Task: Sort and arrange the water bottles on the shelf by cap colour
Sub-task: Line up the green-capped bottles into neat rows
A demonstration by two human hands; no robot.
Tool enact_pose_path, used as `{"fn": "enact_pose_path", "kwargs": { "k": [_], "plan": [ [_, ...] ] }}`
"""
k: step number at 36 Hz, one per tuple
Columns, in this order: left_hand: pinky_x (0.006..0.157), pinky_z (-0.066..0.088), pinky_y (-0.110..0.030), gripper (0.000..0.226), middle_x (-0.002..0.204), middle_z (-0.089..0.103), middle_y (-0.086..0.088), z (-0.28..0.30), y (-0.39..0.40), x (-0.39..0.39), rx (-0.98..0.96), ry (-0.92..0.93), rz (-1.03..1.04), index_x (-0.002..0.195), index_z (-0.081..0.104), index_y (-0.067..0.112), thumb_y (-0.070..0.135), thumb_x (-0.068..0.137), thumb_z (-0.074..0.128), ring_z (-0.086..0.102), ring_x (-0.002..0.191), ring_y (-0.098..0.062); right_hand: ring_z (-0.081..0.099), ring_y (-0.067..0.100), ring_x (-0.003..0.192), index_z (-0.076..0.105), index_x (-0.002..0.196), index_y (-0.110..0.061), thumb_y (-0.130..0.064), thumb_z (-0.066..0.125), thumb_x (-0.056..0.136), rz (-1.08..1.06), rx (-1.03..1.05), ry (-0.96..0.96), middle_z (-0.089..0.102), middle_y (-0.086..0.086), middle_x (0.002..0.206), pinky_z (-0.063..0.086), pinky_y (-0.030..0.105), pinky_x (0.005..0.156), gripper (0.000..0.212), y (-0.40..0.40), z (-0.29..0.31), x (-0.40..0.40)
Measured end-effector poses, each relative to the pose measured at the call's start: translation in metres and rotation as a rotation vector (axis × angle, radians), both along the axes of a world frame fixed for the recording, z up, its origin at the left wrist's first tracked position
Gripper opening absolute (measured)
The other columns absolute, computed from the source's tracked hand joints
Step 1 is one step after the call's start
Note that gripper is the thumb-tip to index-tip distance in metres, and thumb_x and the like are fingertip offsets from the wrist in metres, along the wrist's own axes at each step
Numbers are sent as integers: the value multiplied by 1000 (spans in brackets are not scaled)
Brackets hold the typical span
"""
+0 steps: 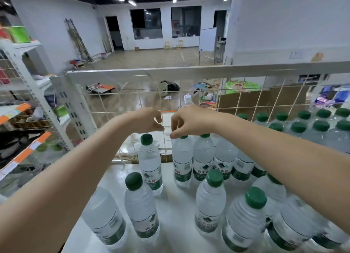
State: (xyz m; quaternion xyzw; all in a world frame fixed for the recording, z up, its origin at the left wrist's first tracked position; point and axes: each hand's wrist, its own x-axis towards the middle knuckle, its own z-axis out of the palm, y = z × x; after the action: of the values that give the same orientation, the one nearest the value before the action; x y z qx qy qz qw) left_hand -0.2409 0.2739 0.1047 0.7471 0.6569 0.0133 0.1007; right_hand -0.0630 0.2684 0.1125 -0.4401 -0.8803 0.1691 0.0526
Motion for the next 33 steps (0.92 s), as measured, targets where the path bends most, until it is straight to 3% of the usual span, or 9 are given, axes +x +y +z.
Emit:
{"fn": "enact_pose_path", "kwargs": {
  "k": [4,7,12,16,21,26,30,33],
  "plan": [
    [83,46,-31,46,107,58,-1,-4,-19,-9,-89,90,53,118,60,17,50,85,63,54,94,-20,57,9,80,68,96,-22,-43,71,84,24,-26,-31,57,-14,85,42,24,64,25,-10,-4,-6],
    [67,45,-26,48,89,58,0,-7,-31,-13,-146,69,84,115,60,18,51,82,67,56,79,-18,60,10,79,69,97,-19,-42,71,84,25,-44,-29,62,-10,87,45,22,63,26,-16,-6,-4],
    [51,44,-22,51,103,57,-6,-15,-42,-15,-134,6,96,119,53,15,43,81,72,55,67,-16,59,12,66,71,87,-12,-46,71,82,22,-110,-84,71,2,84,45,20,56,34,-31,-2,7],
    [47,43,-23,31,93,56,-9,-21,-46,-12,-113,-70,110,106,49,15,33,88,66,53,62,-17,61,13,69,68,80,-18,-58,70,77,-14,-184,-244,70,-2,80,47,24,62,40,-48,6,19],
    [47,41,-22,18,89,57,-10,-23,-49,-3,-97,-73,97,96,49,13,24,91,63,50,63,-17,67,15,77,67,86,-21,-64,72,70,-61,-317,-444,71,0,90,48,26,65,47,-65,8,33],
    [45,40,-21,21,82,53,-6,-20,-58,5,-119,-72,77,100,50,10,23,90,63,48,60,-16,71,15,67,63,87,-14,-50,77,75,-84,-343,-435,74,6,90,47,26,62,40,-73,2,40],
    [46,40,-23,21,79,54,-6,-17,-64,11,-119,-89,38,100,49,12,23,89,64,47,58,-17,72,23,69,63,95,-6,-35,78,78,-99,-381,-399,74,12,91,57,27,62,37,-82,1,40],
    [48,40,-22,19,78,55,-4,-14,-68,18,-123,-107,-3,97,48,14,23,89,64,47,58,-15,68,20,63,59,88,-6,-25,75,80,-105,-323,-345,70,9,77,58,26,61,26,-82,-1,43]
  ]
}}
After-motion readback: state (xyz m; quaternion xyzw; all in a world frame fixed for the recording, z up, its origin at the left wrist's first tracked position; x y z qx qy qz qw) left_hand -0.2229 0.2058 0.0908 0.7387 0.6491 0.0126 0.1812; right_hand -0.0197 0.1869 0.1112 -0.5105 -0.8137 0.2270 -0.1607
